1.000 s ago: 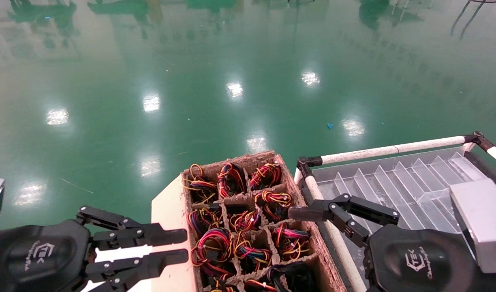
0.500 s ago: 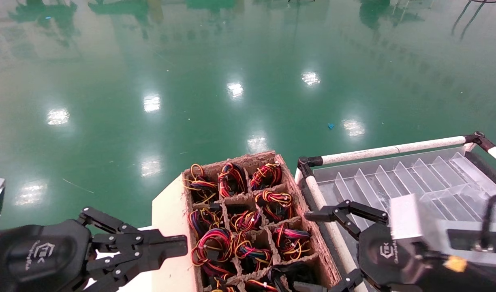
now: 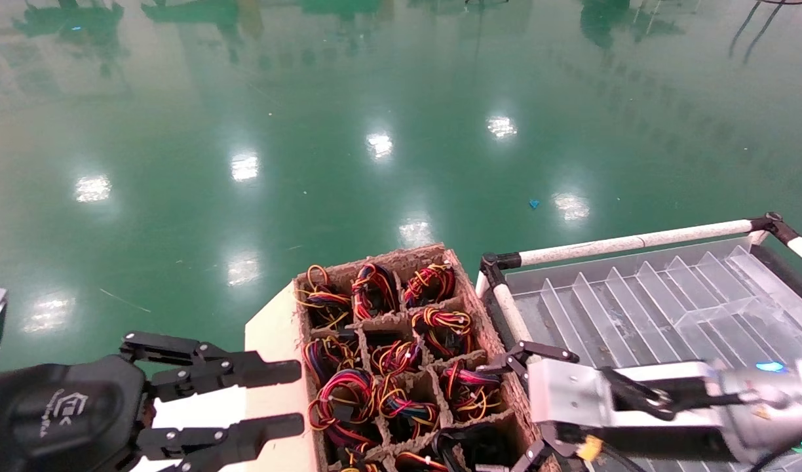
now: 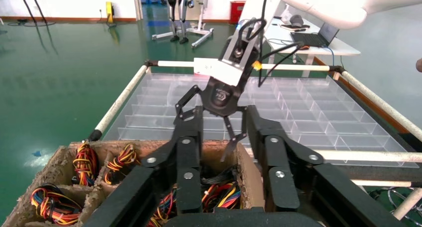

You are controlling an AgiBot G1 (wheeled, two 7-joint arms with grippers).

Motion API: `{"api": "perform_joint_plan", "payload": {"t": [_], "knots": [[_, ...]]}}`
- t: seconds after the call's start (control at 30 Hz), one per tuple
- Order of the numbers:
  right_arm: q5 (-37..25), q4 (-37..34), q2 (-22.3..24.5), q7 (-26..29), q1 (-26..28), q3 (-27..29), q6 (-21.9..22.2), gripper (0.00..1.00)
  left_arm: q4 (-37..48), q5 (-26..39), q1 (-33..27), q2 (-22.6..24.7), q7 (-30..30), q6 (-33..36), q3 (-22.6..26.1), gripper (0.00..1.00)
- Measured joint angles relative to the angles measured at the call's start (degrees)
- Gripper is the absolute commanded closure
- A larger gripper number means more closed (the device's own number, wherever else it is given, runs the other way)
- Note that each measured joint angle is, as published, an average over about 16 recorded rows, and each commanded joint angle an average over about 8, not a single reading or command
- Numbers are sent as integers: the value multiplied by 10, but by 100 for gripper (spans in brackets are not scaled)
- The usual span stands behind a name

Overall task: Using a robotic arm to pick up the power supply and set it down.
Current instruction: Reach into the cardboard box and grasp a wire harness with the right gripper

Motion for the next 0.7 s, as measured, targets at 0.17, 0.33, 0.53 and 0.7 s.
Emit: {"api": "perform_joint_plan", "payload": {"t": [0.17,0.33,0.53,0.7], "knots": [[-47,-1,-25,4,25,-25,-10,100,0,0,0,0,0,0,0,0],[-73,-5,-41,10,41,-43,-23,100,0,0,0,0,0,0,0,0],[-91,-9,-50,20,53,-58,-41,100,0,0,0,0,0,0,0,0],[-102,-11,-51,28,58,-65,-50,100,0,0,0,0,0,0,0,0]]}}
